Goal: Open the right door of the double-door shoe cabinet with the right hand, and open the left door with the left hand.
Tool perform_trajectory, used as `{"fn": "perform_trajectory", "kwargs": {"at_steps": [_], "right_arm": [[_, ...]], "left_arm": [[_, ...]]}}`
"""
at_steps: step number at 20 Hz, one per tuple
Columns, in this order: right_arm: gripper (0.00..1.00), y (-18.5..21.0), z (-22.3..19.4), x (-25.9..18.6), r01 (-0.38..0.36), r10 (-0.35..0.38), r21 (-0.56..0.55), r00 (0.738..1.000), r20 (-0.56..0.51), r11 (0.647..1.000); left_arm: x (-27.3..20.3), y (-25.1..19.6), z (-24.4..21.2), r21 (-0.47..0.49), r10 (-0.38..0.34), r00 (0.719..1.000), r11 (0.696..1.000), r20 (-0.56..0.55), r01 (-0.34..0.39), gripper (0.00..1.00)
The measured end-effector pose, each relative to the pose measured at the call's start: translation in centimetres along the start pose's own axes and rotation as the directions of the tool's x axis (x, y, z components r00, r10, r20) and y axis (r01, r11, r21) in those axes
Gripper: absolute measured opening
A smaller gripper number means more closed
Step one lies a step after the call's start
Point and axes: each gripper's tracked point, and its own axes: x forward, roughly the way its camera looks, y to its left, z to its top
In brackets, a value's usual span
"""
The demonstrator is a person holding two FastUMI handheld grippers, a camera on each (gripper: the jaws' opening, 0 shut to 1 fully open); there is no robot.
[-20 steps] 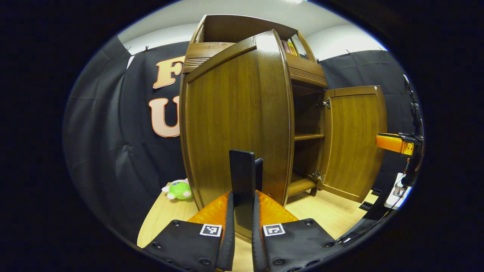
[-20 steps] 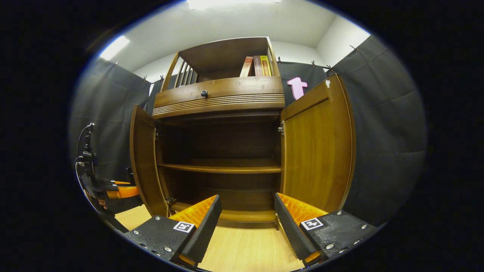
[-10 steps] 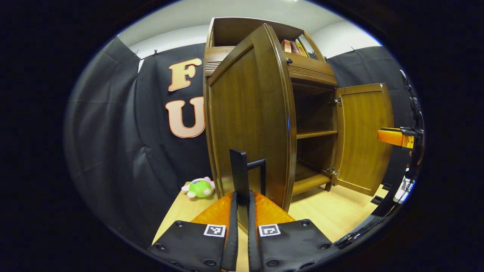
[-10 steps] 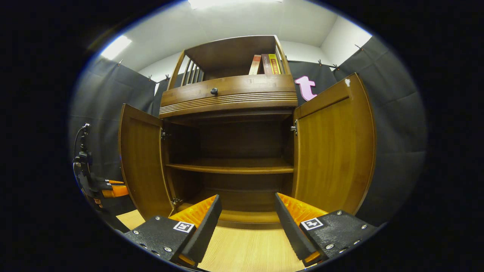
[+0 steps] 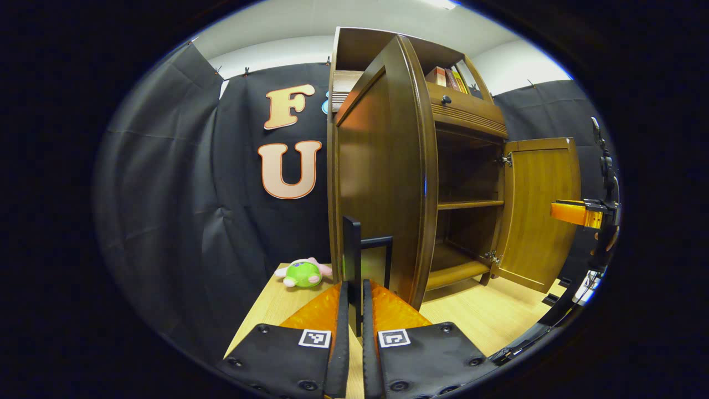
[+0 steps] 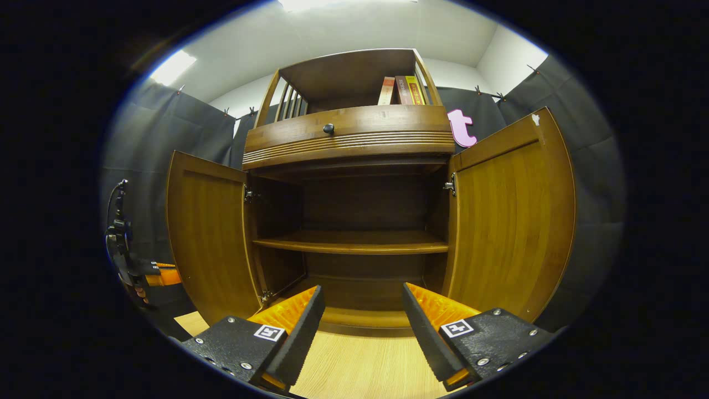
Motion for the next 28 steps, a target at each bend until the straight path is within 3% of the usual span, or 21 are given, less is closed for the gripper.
{"fn": "perform_trajectory", "kwargs": {"at_steps": [5, 14, 16, 19, 25, 26, 28], "right_arm": [[0.98, 1.0, 0.0, 0.2, -0.005, 0.005, -0.005, 1.0, -0.003, 1.0], [0.98, 2.6, 0.7, 0.0, -0.025, 0.025, -0.016, 1.0, 0.007, 1.0], [0.98, 2.8, 0.8, -0.1, -0.029, 0.029, -0.016, 1.0, 0.009, 0.999], [0.98, 2.9, 1.0, -0.3, -0.033, 0.033, -0.015, 0.999, 0.012, 0.999], [0.98, 2.1, 1.6, -1.3, -0.025, 0.026, -0.011, 0.999, 0.023, 1.0], [0.87, 1.8, 1.8, -1.4, -0.025, 0.025, -0.006, 0.999, 0.024, 1.0], [0.87, 1.4, 1.9, -1.4, -0.028, 0.028, 0.01, 0.999, 0.02, 1.0]], "left_arm": [[-0.3, 1.1, 0.3, 0.021, 0.012, 1.0, 1.0, 0.007, -0.012, 0.18], [-2.6, 5.3, 1.4, -0.016, 0.101, 0.995, 0.995, 0.027, -0.1, 0.17], [-3.3, 6.0, 2.0, -0.002, 0.117, 0.992, 0.993, 0.049, -0.117, 0.07], [-4.3, 5.1, 2.4, -0.034, 0.092, 0.995, 0.995, 0.042, -0.091, 0.07], [-5.8, 3.9, 3.8, -0.033, 0.122, 0.991, 0.992, 0.046, -0.121, 0.07], [-6.0, 3.6, 4.2, -0.037, 0.125, 0.991, 0.992, 0.045, -0.124, 0.11], [-6.5, 3.0, 5.1, -0.047, 0.126, 0.991, 0.991, 0.054, -0.124, 0.07]]}}
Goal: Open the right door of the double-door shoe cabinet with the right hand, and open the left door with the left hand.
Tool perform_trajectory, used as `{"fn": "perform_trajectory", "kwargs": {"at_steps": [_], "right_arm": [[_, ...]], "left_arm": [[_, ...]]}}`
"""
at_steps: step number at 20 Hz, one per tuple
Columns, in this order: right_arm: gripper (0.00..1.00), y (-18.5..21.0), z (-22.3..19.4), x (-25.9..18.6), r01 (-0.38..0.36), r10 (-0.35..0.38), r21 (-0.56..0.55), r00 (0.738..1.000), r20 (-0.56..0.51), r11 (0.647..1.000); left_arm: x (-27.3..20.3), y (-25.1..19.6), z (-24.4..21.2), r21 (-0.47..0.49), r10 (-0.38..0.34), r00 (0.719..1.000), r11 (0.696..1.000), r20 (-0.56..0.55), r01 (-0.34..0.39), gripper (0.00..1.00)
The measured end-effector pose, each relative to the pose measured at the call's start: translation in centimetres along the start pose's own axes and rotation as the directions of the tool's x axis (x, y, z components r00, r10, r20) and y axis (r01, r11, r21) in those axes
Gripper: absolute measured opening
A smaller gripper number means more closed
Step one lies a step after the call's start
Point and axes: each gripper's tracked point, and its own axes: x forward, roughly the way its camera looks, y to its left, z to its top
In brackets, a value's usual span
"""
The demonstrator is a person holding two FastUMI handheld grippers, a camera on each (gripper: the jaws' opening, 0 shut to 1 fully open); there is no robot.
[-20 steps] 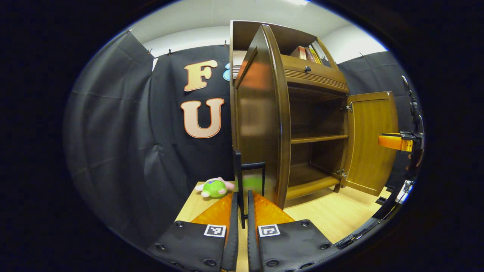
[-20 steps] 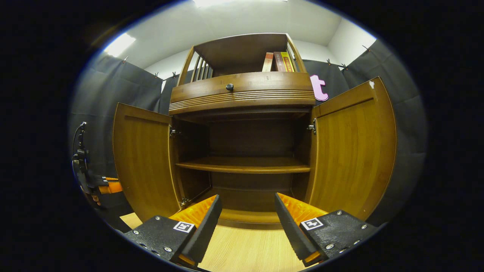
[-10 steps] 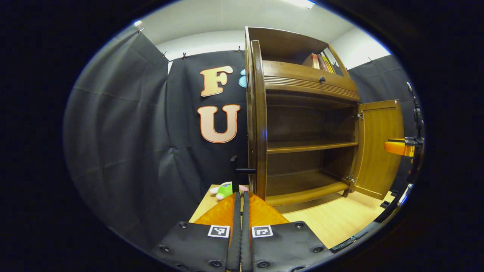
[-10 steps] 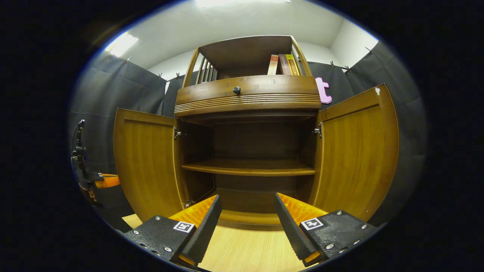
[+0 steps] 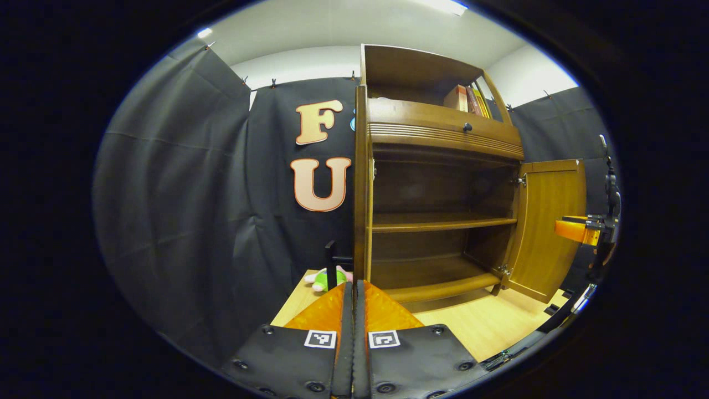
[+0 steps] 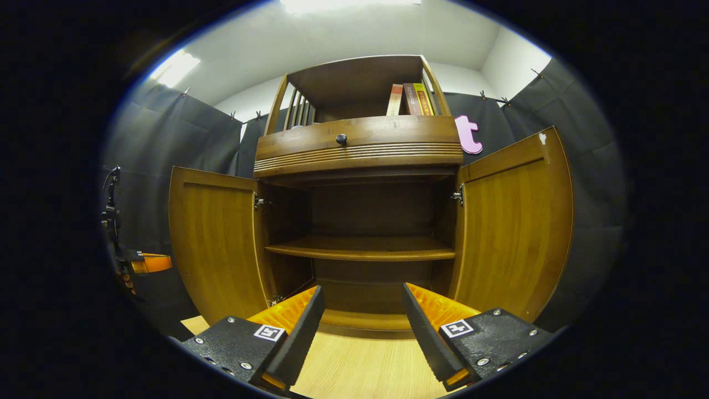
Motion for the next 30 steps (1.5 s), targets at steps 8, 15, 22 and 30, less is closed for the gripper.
{"fn": "perform_trajectory", "kwargs": {"at_steps": [8, 15, 22, 30], "right_arm": [[0.87, -2.5, 1.9, -0.6, 0.02, -0.021, 0.025, 0.999, 0.032, 0.999], [0.87, -4.8, 3.2, -1.0, 0.045, -0.045, -0.003, 0.998, 0.032, 0.999], [0.98, -5.8, 4.6, -2.2, 0.06, -0.058, -0.04, 0.997, 0.041, 0.997], [0.87, -8.5, 5.2, -2.9, 0.099, -0.098, -0.023, 0.993, 0.059, 0.995]], "left_arm": [[-2.6, -3.6, 5.8, -0.057, -0.02, 0.997, 0.998, 0.08, 0.024, 0.08], [-2.1, -7.1, 8.5, 0.011, -0.029, 0.994, 1.0, 0.101, 0.028, 0.26], [-0.5, -9.1, 10.3, 0.023, 0.005, 0.992, 1.0, 0.123, -0.008, 0.81], [0.2, -11.2, 12.0, 0.035, 0.014, 0.987, 0.999, 0.158, -0.019, 0.96]]}}
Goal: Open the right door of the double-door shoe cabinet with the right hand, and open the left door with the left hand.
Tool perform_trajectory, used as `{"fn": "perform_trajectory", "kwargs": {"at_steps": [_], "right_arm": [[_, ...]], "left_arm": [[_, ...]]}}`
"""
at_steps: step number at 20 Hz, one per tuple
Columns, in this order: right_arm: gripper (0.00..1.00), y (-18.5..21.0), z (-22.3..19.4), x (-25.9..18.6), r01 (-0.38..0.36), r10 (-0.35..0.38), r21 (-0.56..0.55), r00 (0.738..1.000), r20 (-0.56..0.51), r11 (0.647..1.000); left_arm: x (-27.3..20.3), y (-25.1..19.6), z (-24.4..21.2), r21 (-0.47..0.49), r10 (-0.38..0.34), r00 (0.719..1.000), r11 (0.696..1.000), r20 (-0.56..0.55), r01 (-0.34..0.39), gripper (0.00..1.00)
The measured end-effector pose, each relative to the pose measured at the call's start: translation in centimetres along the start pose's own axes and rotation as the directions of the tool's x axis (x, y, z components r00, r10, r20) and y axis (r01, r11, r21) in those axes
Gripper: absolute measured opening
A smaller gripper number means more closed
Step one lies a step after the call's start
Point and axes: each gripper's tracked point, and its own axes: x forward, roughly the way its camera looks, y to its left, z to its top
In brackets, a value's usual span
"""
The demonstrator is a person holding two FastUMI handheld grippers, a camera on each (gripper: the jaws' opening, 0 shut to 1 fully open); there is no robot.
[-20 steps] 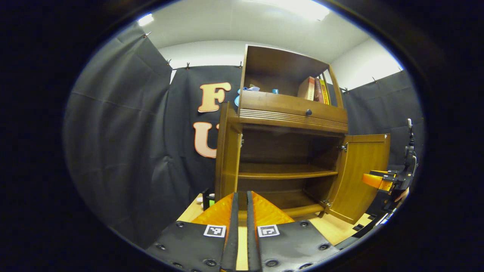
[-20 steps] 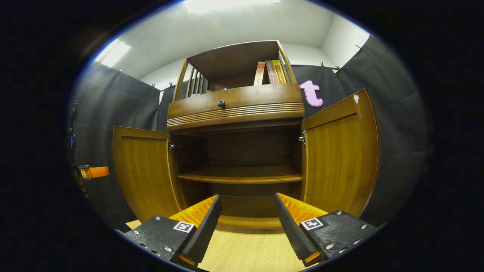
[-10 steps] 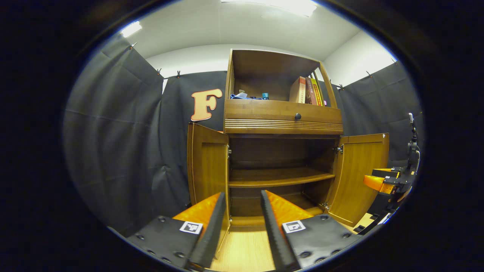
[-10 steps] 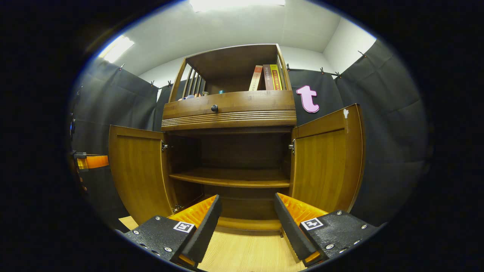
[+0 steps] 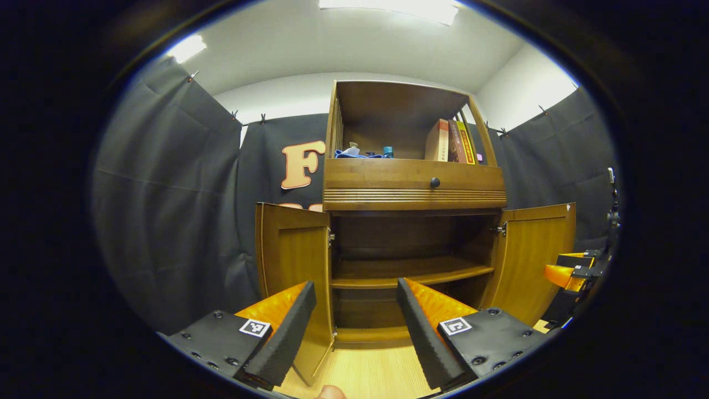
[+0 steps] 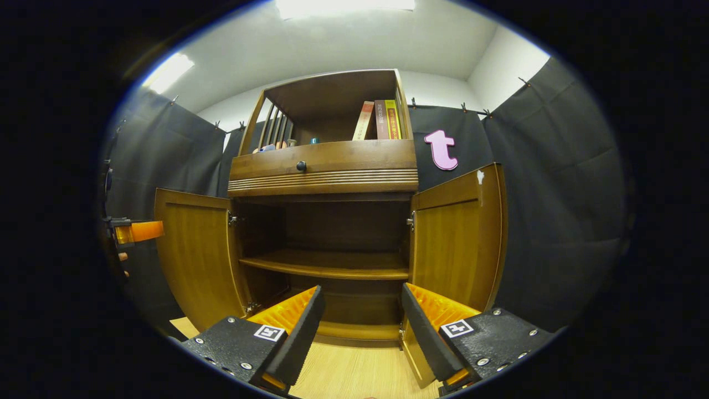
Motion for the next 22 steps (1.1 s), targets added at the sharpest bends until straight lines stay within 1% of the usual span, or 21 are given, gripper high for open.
{"fn": "perform_trajectory", "kwargs": {"at_steps": [2, 3, 6, 10, 15, 16, 17, 22], "right_arm": [[0.87, -0.4, -0.1, 0.1, 0.006, -0.006, -0.001, 1.0, 0.001, 1.0], [0.98, -0.6, -0.1, 0.1, 0.009, -0.009, 0.0, 1.0, 0.003, 1.0], [0.98, -1.2, -0.2, 0.0, 0.018, -0.018, -0.001, 1.0, 0.006, 1.0], [0.98, -1.9, -0.3, 0.1, 0.035, -0.035, -0.012, 0.999, 0.013, 0.999], [0.98, -2.1, -0.9, 0.3, 0.037, -0.037, -0.009, 0.999, 0.003, 0.999], [0.87, -2.2, -1.0, 0.3, 0.036, -0.036, -0.006, 0.999, 0.001, 0.999], [0.87, -2.1, -1.0, 0.4, 0.036, -0.036, -0.006, 0.999, 0.0, 0.999], [0.87, -2.0, -1.3, 1.0, 0.033, -0.033, -0.004, 0.999, -0.004, 0.999]], "left_arm": [[0.0, -0.7, 0.0, 0.004, -0.017, 1.0, 1.0, -0.003, 0.017, 0.96], [0.0, -0.8, -0.2, 0.003, -0.017, 1.0, 1.0, -0.007, 0.017, 0.96], [0.2, -1.1, -0.2, 0.005, -0.021, 1.0, 1.0, -0.008, 0.021, 0.96], [0.7, -0.5, -0.1, 0.008, 0.001, 1.0, 1.0, 0.004, -0.001, 0.96], [1.2, -0.1, -0.9, 0.013, 0.022, 1.0, 1.0, -0.009, -0.022, 0.96], [1.1, -0.1, -0.9, 0.016, 0.021, 1.0, 1.0, -0.007, -0.021, 0.96], [1.0, -0.1, -0.9, 0.02, 0.021, 1.0, 1.0, -0.006, -0.021, 0.95], [1.3, 0.0, -0.7, 0.041, 0.033, 0.999, 0.999, 0.008, -0.033, 0.96]]}}
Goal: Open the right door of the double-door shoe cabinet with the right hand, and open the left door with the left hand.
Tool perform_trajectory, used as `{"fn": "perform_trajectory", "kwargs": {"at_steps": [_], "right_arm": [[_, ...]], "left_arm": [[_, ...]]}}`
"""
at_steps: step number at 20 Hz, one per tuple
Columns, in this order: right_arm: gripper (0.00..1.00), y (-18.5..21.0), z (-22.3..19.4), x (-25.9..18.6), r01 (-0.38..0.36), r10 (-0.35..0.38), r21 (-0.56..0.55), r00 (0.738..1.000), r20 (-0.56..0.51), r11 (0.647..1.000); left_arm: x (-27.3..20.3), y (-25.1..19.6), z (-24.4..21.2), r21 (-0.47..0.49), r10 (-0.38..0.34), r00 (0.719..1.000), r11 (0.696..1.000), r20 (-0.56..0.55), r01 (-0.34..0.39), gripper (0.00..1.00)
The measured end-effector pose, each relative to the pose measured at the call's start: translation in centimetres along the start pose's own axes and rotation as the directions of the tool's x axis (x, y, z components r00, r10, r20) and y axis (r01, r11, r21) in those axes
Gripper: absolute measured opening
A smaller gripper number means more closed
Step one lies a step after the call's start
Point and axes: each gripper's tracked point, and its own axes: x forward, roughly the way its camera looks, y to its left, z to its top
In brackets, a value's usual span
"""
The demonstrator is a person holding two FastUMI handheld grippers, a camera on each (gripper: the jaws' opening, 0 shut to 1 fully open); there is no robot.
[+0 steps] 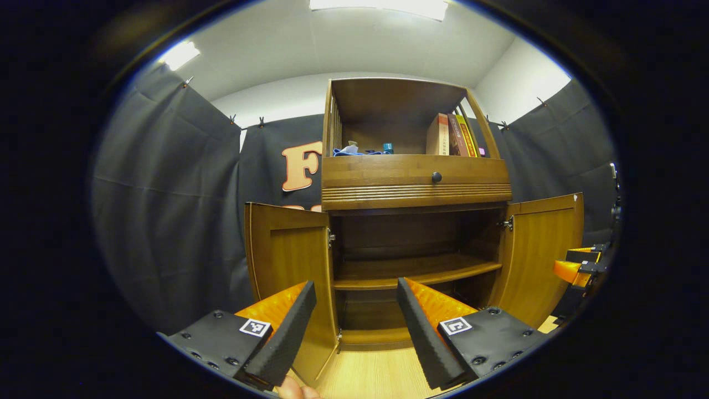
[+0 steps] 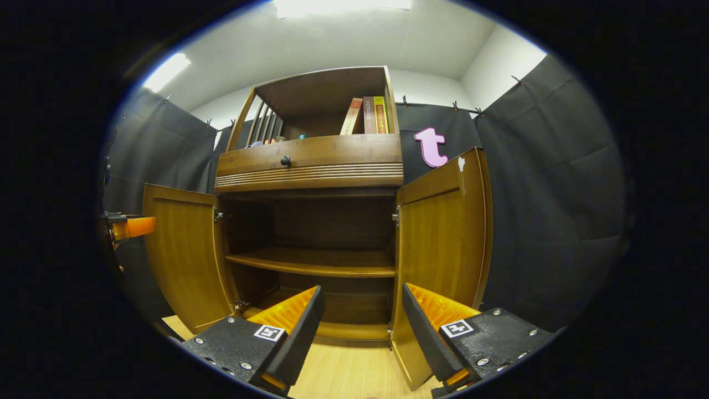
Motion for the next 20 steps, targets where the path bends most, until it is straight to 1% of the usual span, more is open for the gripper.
{"fn": "perform_trajectory", "kwargs": {"at_steps": [7, 8, 10, 11, 12, 13, 15, 16, 20], "right_arm": [[0.87, 0.38, -0.53, 0.25, -0.006, 0.006, 0.003, 1.0, -0.01, 1.0], [0.98, 0.35, -0.4, 0.22, -0.006, 0.006, 0.001, 1.0, -0.009, 1.0], [0.98, 0.48, -0.25, 0.11, -0.007, 0.007, -0.001, 1.0, -0.004, 1.0], [0.87, 0.5, -0.27, 0.14, -0.008, 0.008, 0.0, 1.0, -0.003, 1.0], [0.87, 0.54, -0.21, 0.02, -0.009, 0.009, 0.0, 1.0, -0.002, 1.0], [0.98, 0.57, -0.17, 0.03, -0.009, 0.009, -0.001, 1.0, -0.001, 1.0], [0.98, 0.58, -0.09, -0.01, -0.01, 0.01, -0.003, 1.0, 0.002, 1.0], [0.87, 0.58, -0.12, -0.04, -0.011, 0.011, -0.003, 1.0, 0.002, 1.0], [0.87, 0.52, -0.45, -0.06, -0.012, 0.012, -0.001, 1.0, -0.002, 1.0]], "left_arm": [[-0.09, -0.14, -0.7, 0.017, 0.005, 1.0, 1.0, -0.005, -0.004, 0.96], [-0.22, -0.09, -0.62, 0.018, 0.006, 1.0, 1.0, -0.001, -0.006, 0.96], [-0.18, 0.09, -0.39, 0.019, 0.01, 1.0, 1.0, 0.009, -0.011, 0.96], [-0.12, 0.17, -0.28, 0.02, 0.014, 1.0, 1.0, 0.014, -0.014, 0.96], [-0.13, 0.2, -0.2, 0.021, 0.016, 1.0, 1.0, 0.016, -0.016, 0.96], [-0.21, 0.27, -0.19, 0.024, 0.019, 1.0, 1.0, 0.017, -0.02, 0.96], [-0.08, 0.35, -0.31, 0.023, 0.02, 1.0, 1.0, 0.014, -0.02, 0.96], [-0.21, 0.3, -0.39, 0.022, 0.02, 1.0, 1.0, 0.011, -0.021, 0.96], [-0.27, 0.06, -0.65, 0.014, 0.012, 1.0, 1.0, 0.005, -0.012, 0.96]]}}
